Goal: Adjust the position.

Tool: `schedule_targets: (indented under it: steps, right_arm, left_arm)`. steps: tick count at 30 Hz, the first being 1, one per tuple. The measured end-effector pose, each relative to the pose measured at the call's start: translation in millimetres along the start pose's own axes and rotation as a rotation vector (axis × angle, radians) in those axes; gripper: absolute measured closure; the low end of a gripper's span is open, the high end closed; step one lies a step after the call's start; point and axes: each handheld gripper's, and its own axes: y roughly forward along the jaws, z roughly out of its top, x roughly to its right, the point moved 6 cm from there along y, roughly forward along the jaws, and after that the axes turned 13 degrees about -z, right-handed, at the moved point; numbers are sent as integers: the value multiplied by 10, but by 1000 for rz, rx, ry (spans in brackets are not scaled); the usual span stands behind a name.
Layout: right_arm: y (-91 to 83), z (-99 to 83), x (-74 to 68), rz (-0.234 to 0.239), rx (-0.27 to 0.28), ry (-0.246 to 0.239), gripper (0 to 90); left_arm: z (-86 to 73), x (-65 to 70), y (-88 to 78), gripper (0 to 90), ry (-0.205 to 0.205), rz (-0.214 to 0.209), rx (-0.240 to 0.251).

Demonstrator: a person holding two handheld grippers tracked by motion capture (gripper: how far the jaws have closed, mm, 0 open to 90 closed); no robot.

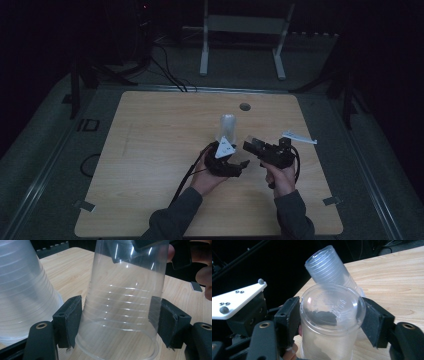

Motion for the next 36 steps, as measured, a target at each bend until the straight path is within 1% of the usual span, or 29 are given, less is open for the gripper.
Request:
schedule_targets:
  steps: [2, 8, 11, 18, 23, 30, 36]
  right_arm:
    - [-4, 5, -15, -2, -2, -25, 304]
    - [-27, 7, -18, -3, -4, -44, 268]
    - [-48, 0, -17, -5, -6, -64, 260]
    - [-99, -9, 2, -7, -8, -80, 260]
    - [-141, -29, 50, -19, -13, -97, 262]
    - [-172, -52, 93, -42, -31, -137, 266]
    - [-189, -66, 118, -79, -46, -188, 272]
  left_arm:
    - [1, 2, -1, 280, 1, -1, -1]
    - [5, -10, -22, 280, 1, -2, -2]
    - [7, -25, -39, 280, -4, -1, 0]
    - [9, -57, -80, 280, -2, 4, -2]
    - [21, -81, -130, 280, 4, 5, -5]
    - [23, -102, -184, 280, 4, 6, -5]
    - [37, -104, -222, 280, 5, -3, -4]
